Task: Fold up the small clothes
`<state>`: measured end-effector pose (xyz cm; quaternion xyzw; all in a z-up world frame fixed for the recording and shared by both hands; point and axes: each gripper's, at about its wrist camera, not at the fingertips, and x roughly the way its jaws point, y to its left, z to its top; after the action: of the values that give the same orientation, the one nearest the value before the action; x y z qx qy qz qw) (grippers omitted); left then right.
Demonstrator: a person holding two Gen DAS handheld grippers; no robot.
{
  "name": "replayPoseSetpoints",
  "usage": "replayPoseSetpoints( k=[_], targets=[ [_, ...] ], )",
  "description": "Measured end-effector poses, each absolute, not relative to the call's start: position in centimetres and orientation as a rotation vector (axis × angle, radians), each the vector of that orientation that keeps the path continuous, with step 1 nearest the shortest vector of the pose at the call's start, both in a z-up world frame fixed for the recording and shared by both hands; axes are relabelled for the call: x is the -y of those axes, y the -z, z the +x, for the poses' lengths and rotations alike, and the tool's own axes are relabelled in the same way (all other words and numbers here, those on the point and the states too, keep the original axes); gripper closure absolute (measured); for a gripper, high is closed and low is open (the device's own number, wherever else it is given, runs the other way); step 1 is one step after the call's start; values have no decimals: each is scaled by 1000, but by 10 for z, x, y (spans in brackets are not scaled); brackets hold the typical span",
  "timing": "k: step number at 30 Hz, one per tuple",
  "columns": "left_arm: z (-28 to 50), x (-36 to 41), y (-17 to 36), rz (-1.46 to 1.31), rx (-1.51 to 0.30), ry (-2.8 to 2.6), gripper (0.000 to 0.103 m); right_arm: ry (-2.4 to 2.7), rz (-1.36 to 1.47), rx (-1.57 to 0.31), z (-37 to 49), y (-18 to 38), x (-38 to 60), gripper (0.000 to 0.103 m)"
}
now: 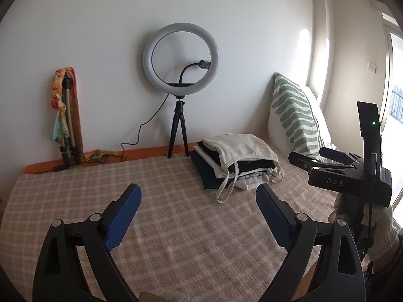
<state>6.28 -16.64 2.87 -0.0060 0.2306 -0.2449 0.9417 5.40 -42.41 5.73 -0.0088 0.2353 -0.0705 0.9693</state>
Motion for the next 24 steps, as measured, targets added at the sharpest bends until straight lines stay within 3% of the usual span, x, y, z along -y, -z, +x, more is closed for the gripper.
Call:
replayPoseSetpoints(
  k=[4, 7, 24],
  targets=[
    [52, 161, -20, 0, -462, 479, 9, 150, -8, -460, 51, -53, 418, 0],
    [51, 158, -19, -21, -462, 473, 1, 155, 8, -442, 49, -52, 417, 0],
    [30, 148, -23, 28, -352, 399, 1, 187, -15, -391, 45, -45, 411, 0]
  ],
)
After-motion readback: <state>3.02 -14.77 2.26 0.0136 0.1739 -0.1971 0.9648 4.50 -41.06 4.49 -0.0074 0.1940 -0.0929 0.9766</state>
